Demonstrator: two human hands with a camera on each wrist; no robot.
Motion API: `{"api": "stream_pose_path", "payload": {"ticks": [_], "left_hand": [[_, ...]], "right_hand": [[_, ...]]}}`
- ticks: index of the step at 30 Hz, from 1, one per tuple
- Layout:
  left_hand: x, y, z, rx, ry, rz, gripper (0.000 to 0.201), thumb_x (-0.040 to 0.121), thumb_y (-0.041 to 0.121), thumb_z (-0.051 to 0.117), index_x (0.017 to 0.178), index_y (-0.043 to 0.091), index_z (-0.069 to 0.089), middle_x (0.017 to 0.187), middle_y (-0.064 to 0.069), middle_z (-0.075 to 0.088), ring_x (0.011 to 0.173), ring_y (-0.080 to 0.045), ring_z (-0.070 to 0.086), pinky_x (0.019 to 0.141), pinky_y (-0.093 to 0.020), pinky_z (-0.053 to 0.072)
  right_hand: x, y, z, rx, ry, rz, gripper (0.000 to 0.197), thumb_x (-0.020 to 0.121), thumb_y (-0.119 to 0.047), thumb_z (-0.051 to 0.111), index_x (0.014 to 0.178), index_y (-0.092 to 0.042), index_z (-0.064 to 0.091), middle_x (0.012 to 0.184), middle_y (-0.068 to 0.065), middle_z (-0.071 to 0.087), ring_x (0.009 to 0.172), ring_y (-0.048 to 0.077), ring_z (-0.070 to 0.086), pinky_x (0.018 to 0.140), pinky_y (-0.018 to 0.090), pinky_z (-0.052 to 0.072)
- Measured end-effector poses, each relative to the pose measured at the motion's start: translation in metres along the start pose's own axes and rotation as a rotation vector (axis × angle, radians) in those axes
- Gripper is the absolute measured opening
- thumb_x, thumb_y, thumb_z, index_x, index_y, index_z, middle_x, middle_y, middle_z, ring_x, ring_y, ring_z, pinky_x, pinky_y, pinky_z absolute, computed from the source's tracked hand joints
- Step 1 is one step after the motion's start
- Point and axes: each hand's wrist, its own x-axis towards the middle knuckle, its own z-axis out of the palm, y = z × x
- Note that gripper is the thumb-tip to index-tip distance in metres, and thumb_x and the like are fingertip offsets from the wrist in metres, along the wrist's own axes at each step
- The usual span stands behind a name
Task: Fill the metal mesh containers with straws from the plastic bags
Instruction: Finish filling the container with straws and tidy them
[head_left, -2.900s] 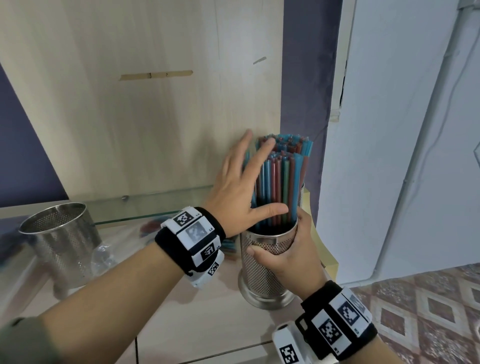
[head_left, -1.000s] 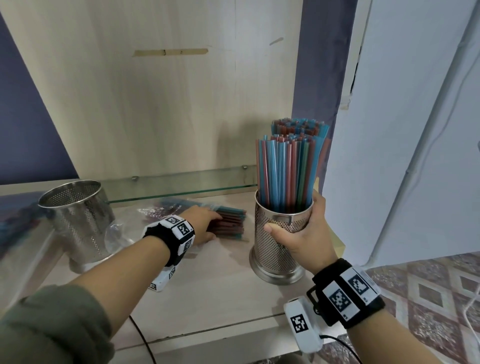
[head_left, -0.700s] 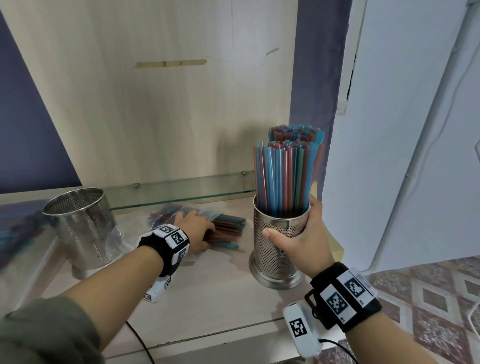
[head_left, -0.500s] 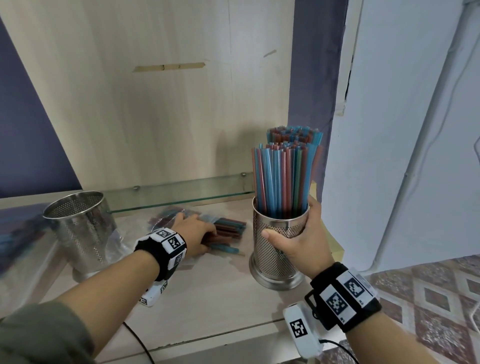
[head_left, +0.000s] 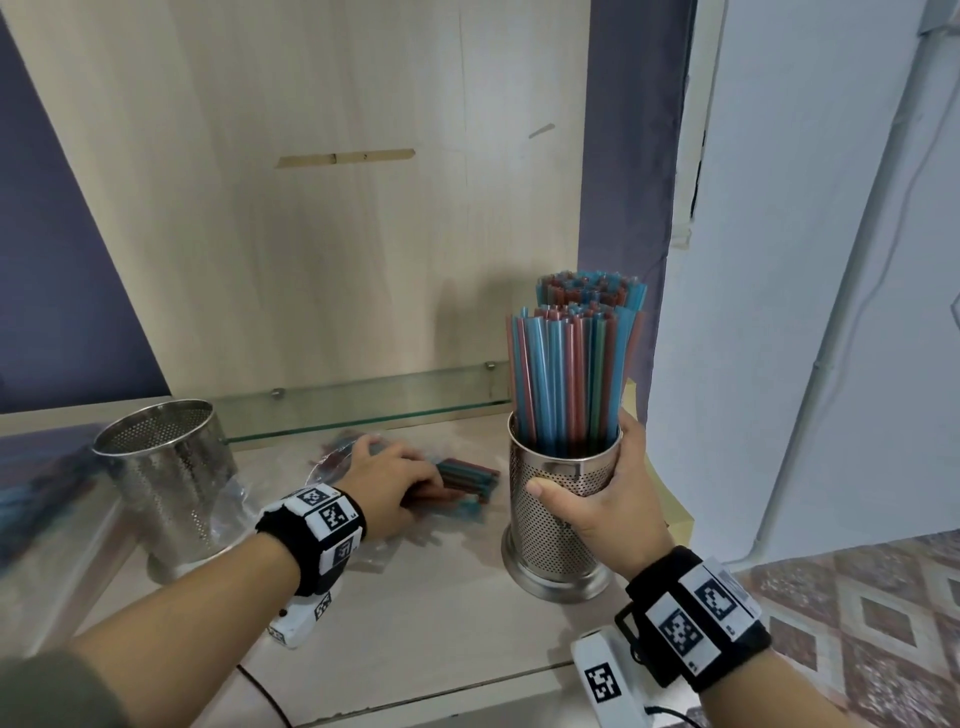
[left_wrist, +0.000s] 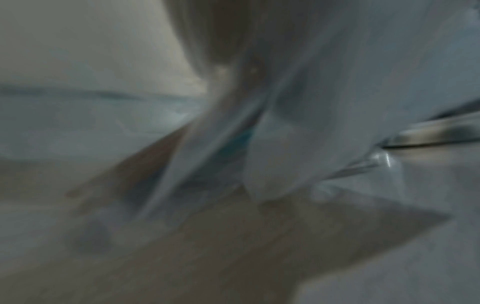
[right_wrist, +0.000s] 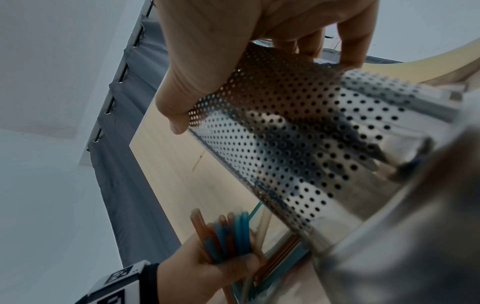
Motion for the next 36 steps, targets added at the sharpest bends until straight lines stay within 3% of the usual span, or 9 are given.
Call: {"api": "stream_pose_path", "payload": {"ticks": [6,9,13,16,18,22,24,30,36], "left_hand": [[-0.002,-0.003,0.0,-0.139,0.166,-0.003,0.033,0.082,0.031,0.069,0.112,0.04,0.058,0.112,0.023,0.053,0.113,0.003,0.036,0.116,-0.043,0.004],[-0.001,-0.004,-0.004,-0.183,0.224,-0.014,0.037,0.076,0.053,0.065,0.109,0.038,0.062,0.104,0.022,0.054,0.116,-0.002,0.042,0.114,-0.039,0.006],[-0.003,0.006,-0.029,-0.249,0.374,-0.02,0.055,0.064,0.077,0.042,0.096,0.036,0.061,0.084,0.023,0.053,0.093,-0.001,0.046,0.105,-0.032,0.013],[-0.003,0.006,-0.049,-0.407,0.424,-0.074,0.026,0.071,0.069,0.054,0.08,0.045,0.058,0.075,0.03,0.061,0.085,0.003,0.054,0.108,-0.047,0.027],[-0.002,0.005,-0.061,-0.535,0.489,-0.133,0.027,0.069,0.073,0.056,0.083,0.05,0.061,0.076,0.026,0.065,0.091,-0.01,0.061,0.099,-0.047,0.043],[-0.003,0.021,-0.093,-0.789,0.619,-0.128,0.017,0.086,0.036,0.07,0.091,0.021,0.068,0.081,0.008,0.067,0.076,0.008,0.062,0.073,-0.008,0.045],[-0.004,0.03,-0.108,-0.899,0.722,-0.088,0.012,0.09,0.022,0.067,0.088,0.009,0.067,0.079,0.007,0.067,0.07,0.011,0.061,0.069,-0.003,0.043],[-0.008,0.046,-0.15,-1.17,1.077,-0.046,0.017,0.092,0.019,0.065,0.096,0.003,0.059,0.073,0.0,0.064,0.064,-0.004,0.064,0.069,-0.02,0.053],[-0.013,0.062,-0.192,-1.525,1.148,0.06,0.015,0.091,0.017,0.068,0.081,0.017,0.057,0.058,0.006,0.056,0.056,-0.01,0.054,0.06,-0.03,0.05]], "right_hand": [[0.0,-0.001,0.0,0.008,-0.006,-0.03,0.101,0.051,-0.05,0.088,0.133,-0.036,0.031,0.115,-0.035,0.056,0.114,-0.005,0.057,0.092,0.017,0.051],[0.001,-0.002,0.0,0.013,-0.01,-0.04,0.1,0.051,-0.05,0.088,0.132,-0.037,0.03,0.116,-0.036,0.055,0.114,-0.005,0.057,0.09,0.013,0.05],[0.001,-0.002,0.0,0.002,-0.011,-0.055,0.101,0.051,-0.046,0.09,0.132,-0.036,0.031,0.114,-0.04,0.053,0.113,-0.008,0.056,0.088,0.009,0.048],[0.002,-0.001,0.0,0.0,-0.007,-0.057,0.104,0.05,-0.052,0.088,0.135,-0.034,0.031,0.119,-0.033,0.054,0.115,-0.005,0.056,0.09,0.01,0.048],[0.002,0.0,0.0,-0.002,-0.006,-0.058,0.105,0.049,-0.055,0.087,0.136,-0.034,0.031,0.122,-0.027,0.054,0.118,-0.002,0.056,0.092,0.012,0.049],[0.001,-0.002,0.0,-0.002,-0.007,-0.06,0.097,0.049,-0.055,0.087,0.128,-0.048,0.031,0.125,-0.019,0.055,0.117,-0.002,0.056,0.09,0.01,0.048],[0.001,-0.003,0.001,-0.001,-0.008,-0.059,0.094,0.049,-0.054,0.087,0.124,-0.053,0.03,0.125,-0.017,0.056,0.115,-0.003,0.057,0.088,0.009,0.047],[0.001,-0.002,0.0,0.007,-0.011,-0.057,0.096,0.049,-0.052,0.087,0.127,-0.047,0.031,0.121,-0.025,0.057,0.115,-0.002,0.057,0.088,0.009,0.048],[0.001,-0.001,0.0,0.007,-0.003,-0.051,0.101,0.05,-0.05,0.088,0.133,-0.037,0.032,0.119,-0.028,0.057,0.115,-0.002,0.058,0.09,0.011,0.048]]}}
